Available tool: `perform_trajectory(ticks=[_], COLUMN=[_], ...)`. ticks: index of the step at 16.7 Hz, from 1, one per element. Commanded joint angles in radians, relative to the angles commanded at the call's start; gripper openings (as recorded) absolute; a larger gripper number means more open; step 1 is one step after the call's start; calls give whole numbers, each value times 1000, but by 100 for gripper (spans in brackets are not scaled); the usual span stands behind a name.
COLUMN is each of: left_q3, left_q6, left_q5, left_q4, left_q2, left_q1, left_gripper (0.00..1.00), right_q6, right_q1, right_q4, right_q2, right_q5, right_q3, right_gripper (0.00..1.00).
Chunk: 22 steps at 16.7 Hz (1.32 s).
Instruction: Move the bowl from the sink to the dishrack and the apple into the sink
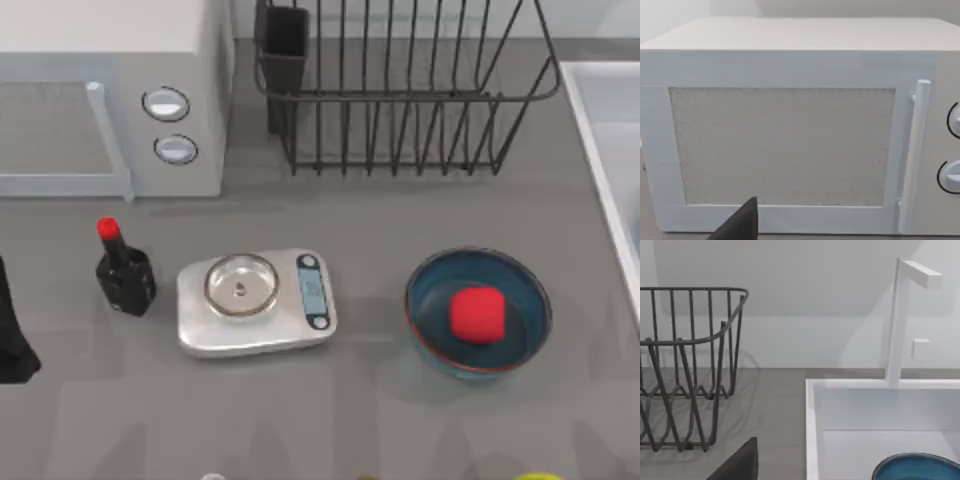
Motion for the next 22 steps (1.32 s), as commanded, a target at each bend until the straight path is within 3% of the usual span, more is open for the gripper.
perform_trajectory(ticks=[5,9,22], left_q3=[0,0,0], left_q6=[0,0,0], left_q5=[0,0,0], left_q4=[0,0,0], left_q2=[0,0,0], left_q1=[0,0,0], left_gripper=[100,100,100], right_q6=[-9,-40,-224], right_q1=[-11,-49,-253], right_q4=[-31,-144,-787], right_q2=[58,275,1554], right_q5=[-2,-7,-27], right_q3=[56,257,1426], right_gripper=[100,100,100])
